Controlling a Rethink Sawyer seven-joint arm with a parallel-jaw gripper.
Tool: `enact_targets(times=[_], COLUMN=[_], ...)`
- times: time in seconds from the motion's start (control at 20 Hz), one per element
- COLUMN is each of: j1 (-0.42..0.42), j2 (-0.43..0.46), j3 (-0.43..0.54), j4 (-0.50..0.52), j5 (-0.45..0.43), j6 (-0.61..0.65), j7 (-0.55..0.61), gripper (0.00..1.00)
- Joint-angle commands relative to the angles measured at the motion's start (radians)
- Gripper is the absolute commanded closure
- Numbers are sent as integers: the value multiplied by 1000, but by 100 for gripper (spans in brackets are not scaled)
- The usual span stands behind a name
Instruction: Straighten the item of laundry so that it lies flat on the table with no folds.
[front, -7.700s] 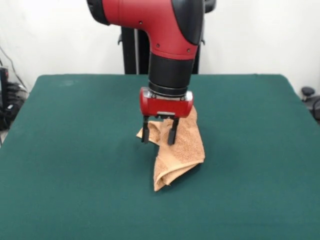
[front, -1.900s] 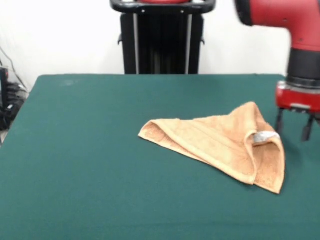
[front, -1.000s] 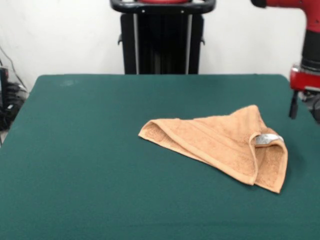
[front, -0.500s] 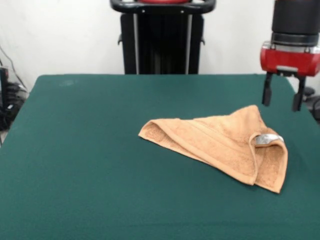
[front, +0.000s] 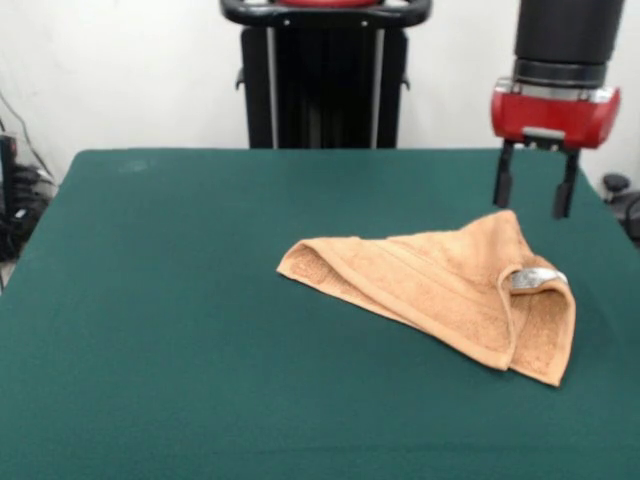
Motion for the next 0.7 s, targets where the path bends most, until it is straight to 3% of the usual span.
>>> enact_targets(times=[0.05, 0.4, 0.7], j1=[-64, -122, -126], j2=[96, 157, 183], j3=[143, 166, 153], j4=[106, 74, 21], j5=[-97, -197, -220], j6=[-65, -133, -115], j7=[79, 86, 105], gripper=[0, 0, 0])
